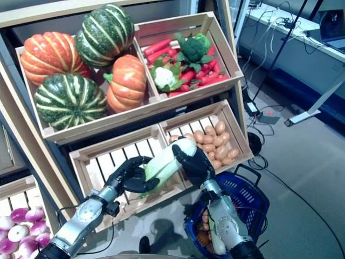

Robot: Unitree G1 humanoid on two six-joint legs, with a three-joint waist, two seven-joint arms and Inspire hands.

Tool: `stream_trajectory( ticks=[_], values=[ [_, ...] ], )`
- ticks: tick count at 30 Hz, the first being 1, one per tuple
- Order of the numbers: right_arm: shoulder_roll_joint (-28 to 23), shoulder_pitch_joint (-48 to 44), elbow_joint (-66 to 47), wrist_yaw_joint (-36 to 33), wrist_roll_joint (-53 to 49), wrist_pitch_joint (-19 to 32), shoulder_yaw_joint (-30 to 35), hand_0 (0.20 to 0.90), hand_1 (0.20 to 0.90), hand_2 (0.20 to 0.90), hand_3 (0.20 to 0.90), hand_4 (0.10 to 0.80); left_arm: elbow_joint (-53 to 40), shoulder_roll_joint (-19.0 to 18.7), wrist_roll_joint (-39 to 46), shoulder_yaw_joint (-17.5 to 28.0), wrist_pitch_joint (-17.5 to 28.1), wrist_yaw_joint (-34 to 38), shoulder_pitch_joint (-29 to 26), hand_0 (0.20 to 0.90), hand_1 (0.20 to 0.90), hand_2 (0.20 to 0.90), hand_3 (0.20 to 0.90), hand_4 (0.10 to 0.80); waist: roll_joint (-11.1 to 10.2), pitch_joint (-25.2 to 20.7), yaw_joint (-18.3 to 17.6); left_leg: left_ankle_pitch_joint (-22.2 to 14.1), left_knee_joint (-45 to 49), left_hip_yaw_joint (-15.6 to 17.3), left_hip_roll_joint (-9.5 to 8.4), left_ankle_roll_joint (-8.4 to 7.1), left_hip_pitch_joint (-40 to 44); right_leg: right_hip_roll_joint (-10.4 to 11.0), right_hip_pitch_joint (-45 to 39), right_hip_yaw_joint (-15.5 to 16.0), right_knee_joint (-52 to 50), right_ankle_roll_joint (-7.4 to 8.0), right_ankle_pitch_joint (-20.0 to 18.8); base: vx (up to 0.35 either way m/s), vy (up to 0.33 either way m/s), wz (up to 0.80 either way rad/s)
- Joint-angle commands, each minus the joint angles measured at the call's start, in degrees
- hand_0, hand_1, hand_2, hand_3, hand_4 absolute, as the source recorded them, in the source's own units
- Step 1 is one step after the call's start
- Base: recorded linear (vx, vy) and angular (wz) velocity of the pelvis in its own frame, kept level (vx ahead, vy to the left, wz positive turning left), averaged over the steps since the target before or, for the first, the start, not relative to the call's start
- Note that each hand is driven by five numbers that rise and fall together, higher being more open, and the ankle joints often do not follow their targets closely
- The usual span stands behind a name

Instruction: Put vegetables into the basket

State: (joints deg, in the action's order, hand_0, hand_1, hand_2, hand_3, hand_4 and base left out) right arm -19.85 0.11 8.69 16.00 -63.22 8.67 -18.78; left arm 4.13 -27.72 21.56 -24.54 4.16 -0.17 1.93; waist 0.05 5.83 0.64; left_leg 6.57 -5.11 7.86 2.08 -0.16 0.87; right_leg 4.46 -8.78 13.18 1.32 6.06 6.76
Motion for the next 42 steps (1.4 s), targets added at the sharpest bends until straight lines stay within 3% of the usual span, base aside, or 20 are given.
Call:
stream_trajectory(
  ticks=[1, 8, 9, 10, 11, 16, 22, 31, 37, 42],
  values=[
    [5.13, -6.77, -6.76, 3.09, -3.12, 3.04, -2.54, 0.3, 0.3, 0.3, 0.3, 0.4, -3.66, 2.64, 0.92, -1.54, 5.05, -1.65, -9.82, 0.3, 0.3, 0.3, 0.3, 0.4, -0.89, -3.12, -0.02, -8.51, 0.11, -0.89, 0.31, -0.77, 4.6, 0.85, 3.26, -1.65, 2.33, 0.2, -6.27, 0.0, 0.0, 0.0],
    [4.76, -6.85, -6.87, 2.44, -3.74, 3.05, -2.13, 0.3, 0.3, 0.3, 0.3, 0.4, -3.79, 2.45, 1.75, -1.29, 4.72, -1.25, -10.02, 0.3, 0.3, 0.3, 0.3, 0.4, -0.91, -2.95, -0.1, -8.42, 0.11, -0.94, 0.42, -0.76, 4.53, 0.86, 3.33, -1.75, 2.43, 0.23, -6.44, 0.0, 0.0, 0.0],
    [4.83, -6.84, -6.87, 2.35, -3.65, 3.07, -2.1, 0.3, 0.3, 0.3, 0.3, 0.4, -3.82, 2.49, 1.75, -1.27, 4.61, -1.19, -10.04, 0.373, 0.373, 0.373, 0.373, 0.449, -0.91, -2.94, -0.1, -8.43, 0.11, -0.95, 0.42, -0.77, 4.54, 0.87, 3.32, -1.75, 2.43, 0.23, -6.43, -0.008, 0.001, 0.04],
    [4.81, -6.84, -6.7, 2.24, -3.61, 3.31, -2.03, 0.3, 0.3, 0.3, 0.3, 0.4, -3.81, 2.47, 1.85, -1.2, 4.49, -1.18, -10.1, 0.594, 0.594, 0.594, 0.594, 0.596, -0.91, -2.91, -0.09, -8.44, 0.11, -0.98, 0.44, -0.77, 4.59, 0.88, 3.29, -1.7, 2.45, 0.24, -6.45, -0.009, 0.001, 0.05],
    [4.76, -6.89, -6.81, 1.78, -3.81, 3.47, -1.69, 0.3, 0.3, 0.3, 0.3, 0.4, -3.59, 2.56, 1.98, -0.99, 4.51, -0.71, -10.01, 0.9, 0.9, 0.9, 0.9, 0.8, -0.97, -2.9, -0.12, -8.45, 0.11, -0.99, 0.43, -0.78, 4.55, 0.84, 3.27, -1.78, 2.55, 0.24, -6.49, -0.01, 0.004, 0.07],
    [4.6, -6.4, -7.08, 0.39, -3.08, 4.5, -0.7, 0.3, 0.3, 0.3, 0.3, 0.4, -3.53, 2.62, 2.36, -0.22, 4.77, -0.13, -9.47, 0.9, 0.9, 0.9, 0.9, 0.8, -1.02, -3.05, -0.21, -8.42, 0.11, -0.93, 0.47, -0.76, 4.55, 0.79, 3.31, -2.04, 2.57, 0.25, -6.54, -0.003, 0.004, 0.02],
    [2.86, -4.7, -7.62, -3.88, -1.11, 6.04, 4.93, 0.3, 0.3, 0.3, 0.3, 0.4, -3.06, 2.57, 2.87, 3.25, 4.11, 1.2, -8.4, 0.9, 0.9, 0.9, 0.9, 0.8, -1.32, -2.71, -0.68, -8.43, 0.13, -0.34, 0.65, -0.61, 4.54, 0.62, 3.76, -2.65, 2.15, 0.19, -6.5, -0.005, 0.002, 0.0],
    [-3.61, -2.41, -7.18, -10.57, 10.22, 5.92, 15.66, 0.3, 0.3, 0.3, 0.3, 0.4, -4.03, 1.03, 1.77, 8.72, 1.97, 0.47, -6.62, 0.9, 0.9, 0.9, 0.9, 0.8, -1.84, -2.03, -1.76, -8.54, 0.16, 0.39, 0.9, -0.43, 4.52, 0.3, 4.15, -3.47, 2.19, 0.26, -6.92, -0.015, -0.001, -0.04],
    [-7.14, -0.36, -8.61, -19.44, 17.43, 7.36, 23.16, 0.3, 0.3, 0.3, 0.3, 0.4, -3.24, 0.16, 0.6, 11.86, -0.04, 1.69, -4.83, 0.9, 0.9, 0.9, 0.9, 0.8, -1.79, -1.77, -3.03, -8.41, 0.11, 0.95, 0.95, -0.48, 4.34, -0.03, 4.65, -4.42, 2.29, 0.38, -7.4, -0.007, 0.001, -0.06],
    [-7.01, 1.84, -10.34, -29.89, 25.2, 10.87, 27.75, 0.3, 0.3, 0.3, 0.3, 0.4, -3.19, 0.13, 0.06, 14.5, -1.23, 5.03, -2.86, 0.9, 0.9, 0.9, 0.9, 0.8, -1.51, -1.16, -3.86, -8.26, 0.11, 1.27, 0.92, -0.49, 3.85, -0.42, 5.17, -5.29, 2.7, 0.5, -7.96, 0.012, -0.005, -0.14]
  ],
)
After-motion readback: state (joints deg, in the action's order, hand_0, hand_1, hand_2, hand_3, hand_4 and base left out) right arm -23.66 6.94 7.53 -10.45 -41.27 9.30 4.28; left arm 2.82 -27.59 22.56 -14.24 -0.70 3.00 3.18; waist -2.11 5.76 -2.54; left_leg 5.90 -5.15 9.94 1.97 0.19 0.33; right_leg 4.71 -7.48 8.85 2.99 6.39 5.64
